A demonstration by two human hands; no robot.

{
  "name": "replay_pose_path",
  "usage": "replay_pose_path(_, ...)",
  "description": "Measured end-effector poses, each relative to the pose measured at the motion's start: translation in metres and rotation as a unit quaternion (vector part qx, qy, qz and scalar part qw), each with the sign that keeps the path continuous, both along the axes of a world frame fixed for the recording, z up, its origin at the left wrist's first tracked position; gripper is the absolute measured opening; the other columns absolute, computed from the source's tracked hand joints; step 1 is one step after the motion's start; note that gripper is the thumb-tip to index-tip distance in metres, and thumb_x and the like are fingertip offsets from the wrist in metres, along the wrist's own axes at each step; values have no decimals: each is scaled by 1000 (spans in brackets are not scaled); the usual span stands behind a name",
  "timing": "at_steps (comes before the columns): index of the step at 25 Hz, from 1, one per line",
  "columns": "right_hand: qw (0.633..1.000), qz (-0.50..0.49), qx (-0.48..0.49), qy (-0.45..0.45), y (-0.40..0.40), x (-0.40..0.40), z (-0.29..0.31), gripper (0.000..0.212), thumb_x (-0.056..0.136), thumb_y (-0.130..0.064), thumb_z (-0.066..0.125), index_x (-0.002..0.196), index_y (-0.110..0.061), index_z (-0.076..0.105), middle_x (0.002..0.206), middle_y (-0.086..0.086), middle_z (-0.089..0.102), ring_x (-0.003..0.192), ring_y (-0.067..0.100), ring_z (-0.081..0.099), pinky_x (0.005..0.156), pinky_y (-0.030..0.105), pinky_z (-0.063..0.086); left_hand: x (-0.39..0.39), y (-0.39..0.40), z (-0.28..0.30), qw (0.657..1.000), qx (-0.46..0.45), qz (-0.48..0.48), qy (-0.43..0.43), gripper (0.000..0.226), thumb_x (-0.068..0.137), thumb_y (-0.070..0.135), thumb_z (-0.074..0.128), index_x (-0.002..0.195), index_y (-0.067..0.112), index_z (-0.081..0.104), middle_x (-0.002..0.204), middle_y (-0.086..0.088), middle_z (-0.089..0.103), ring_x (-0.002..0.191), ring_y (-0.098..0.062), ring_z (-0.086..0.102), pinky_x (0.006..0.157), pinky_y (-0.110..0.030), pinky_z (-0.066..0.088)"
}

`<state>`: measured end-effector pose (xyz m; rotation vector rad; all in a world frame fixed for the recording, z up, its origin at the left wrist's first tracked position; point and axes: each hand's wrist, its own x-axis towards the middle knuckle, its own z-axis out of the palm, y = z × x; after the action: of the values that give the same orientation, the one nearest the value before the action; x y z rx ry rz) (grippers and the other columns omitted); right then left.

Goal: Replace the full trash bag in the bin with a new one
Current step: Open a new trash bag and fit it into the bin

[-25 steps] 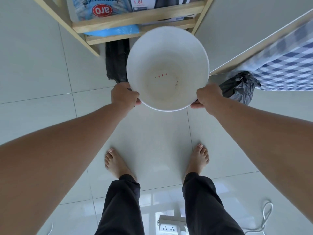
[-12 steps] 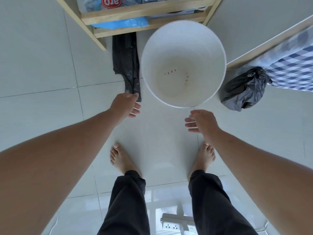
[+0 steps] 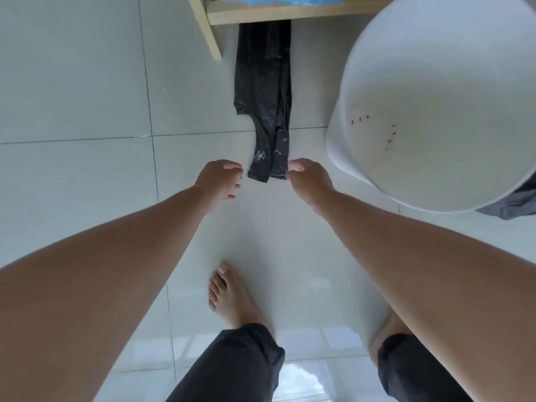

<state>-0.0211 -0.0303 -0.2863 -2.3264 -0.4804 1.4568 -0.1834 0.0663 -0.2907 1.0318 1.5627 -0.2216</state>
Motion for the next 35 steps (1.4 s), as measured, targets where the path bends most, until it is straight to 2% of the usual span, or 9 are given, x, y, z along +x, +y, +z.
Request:
replay_pose_path(4,998,-47,-4,-52,34,-4,-59,20,89,-22,51,108,-24,50,113,4,53,90,25,53,57,27,37,17,5,-63,995,47,-78,48,39,90,32,63,125,18,61,121,-3,65,109,-24,64,97,-37,52)
replay_pose_path(11,994,-58,-44,-82,37,-4,-88,24,86,-12,61,63,-14,57,61,1,56,64,22,54,50,22,40,42,-6,-96,983,146,-79,76,14,87,36,68,84,22,66,100,-3,69,98,-22,63,85,-32,52)
replay_pose_path(17,996,-86,-18,-3,8,-17,9,17,85,-7,54,73,1,63,69,12,68,63,33,70,60,44,62,-1,3,11,976,23,197,-86,10,94,7,61,102,8,68,72,-8,66,57,-16,61,56,-24,59)
replay_pose_path(21,991,-115,10,60,6,-15,95,16,92,-7,56,86,5,64,74,13,64,54,22,63,57,34,57,-28,33,91,867,-20,460,-188,22,97,4,45,84,9,62,62,-4,54,49,-13,42,44,-20,41)
replay_pose_path(24,982,-122,46,138,12,-6,158,11,95,-5,52,87,-7,60,69,10,57,43,12,55,46,21,47,-31,48,142,780,9,587,-215,31,101,39,42,96,14,59,90,-6,60,73,-18,60,73,-31,54)
replay_pose_path(27,984,-81,62,144,14,6,208,8,96,-10,56,91,-9,62,65,4,60,43,9,57,47,20,50,-8,34,164,896,-49,441,-29,106,61,91,51,142,24,39,133,-6,47,121,-28,47,105,-57,36)
replay_pose_path(29,972,-103,72,199,11,12,229,10,96,-2,55,100,1,64,61,4,61,36,8,55,41,16,48,11,17,169,936,-75,340,50,135,45,89,65,154,29,13,159,-4,23,141,-39,30,106,-67,30)
replay_pose_path(32,976,-27,88,198,-4,25,245,12,94,-5,60,94,-1,71,63,4,64,44,11,60,48,22,53,29,-3,167,937,-130,322,30,97,73,43,82,149,16,28,154,-13,32,128,-43,47,96,-60,48)
replay_pose_path(35,974,-1,94,208,-25,38,255,14,93,-9,63,82,-10,72,64,5,65,51,15,62,52,25,55,39,-20,158,921,-133,364,-46,35,96,6,56,129,-3,48,126,-22,59,81,-31,69,61,-41,60)
